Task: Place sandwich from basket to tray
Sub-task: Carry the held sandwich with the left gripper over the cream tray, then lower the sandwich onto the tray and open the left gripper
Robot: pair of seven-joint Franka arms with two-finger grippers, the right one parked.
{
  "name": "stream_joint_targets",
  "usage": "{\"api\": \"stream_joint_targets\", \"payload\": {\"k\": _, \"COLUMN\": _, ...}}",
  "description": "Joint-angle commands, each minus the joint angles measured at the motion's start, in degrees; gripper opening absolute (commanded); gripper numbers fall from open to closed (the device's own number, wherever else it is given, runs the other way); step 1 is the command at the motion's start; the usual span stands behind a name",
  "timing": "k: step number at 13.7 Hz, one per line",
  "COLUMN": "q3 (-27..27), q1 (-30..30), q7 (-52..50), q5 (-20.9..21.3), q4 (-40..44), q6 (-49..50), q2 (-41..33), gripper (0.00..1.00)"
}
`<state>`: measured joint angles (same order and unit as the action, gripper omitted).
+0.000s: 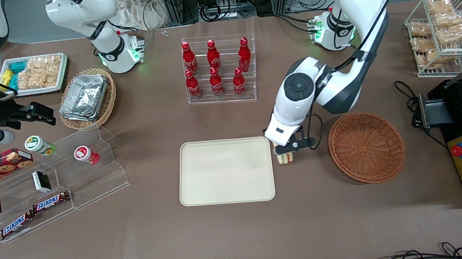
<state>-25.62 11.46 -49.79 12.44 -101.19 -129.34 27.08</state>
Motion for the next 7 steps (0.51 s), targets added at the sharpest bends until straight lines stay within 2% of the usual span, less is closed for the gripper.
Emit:
{"api": "stream_joint_targets", "payload": {"k": 1, "q3": 0.4, "q1": 1.54, "q7": 1.71, "q5": 1.45, "q4": 1.97, "q6": -5.02, "q2": 4.72, "gripper": 0.0}}
{"api": "stream_joint_targets", "payload": {"k": 3, "q3": 0.57, "q1": 2.68, "q7": 1.63, "q5": 3.98, "q4": 2.05, "q6": -8.54, "q2": 7.01, "gripper": 0.0}}
{"api": "stream_joint_targets", "payload": {"k": 4, "q3": 0.57, "q1": 2.69, "q7": 1.63, "q5": 6.09, "q4": 2.14, "q6": -10.12, "q2": 8.24, "gripper": 0.0}}
{"api": "stream_joint_targets", "payload": {"k": 6, "q3": 0.57, "q1": 2.77, "q7": 0.84, "q5": 11.27, "q4": 2.14, "q6": -12.68, "q2": 10.0, "gripper": 0.07}}
{"api": "stream_joint_targets", "payload": {"k": 7, "q3": 0.66, "q1": 2.69, "q7": 1.19, "q5": 13.91, "q4": 2.14, "q6": -13.73, "q2": 10.88, "gripper": 0.06}}
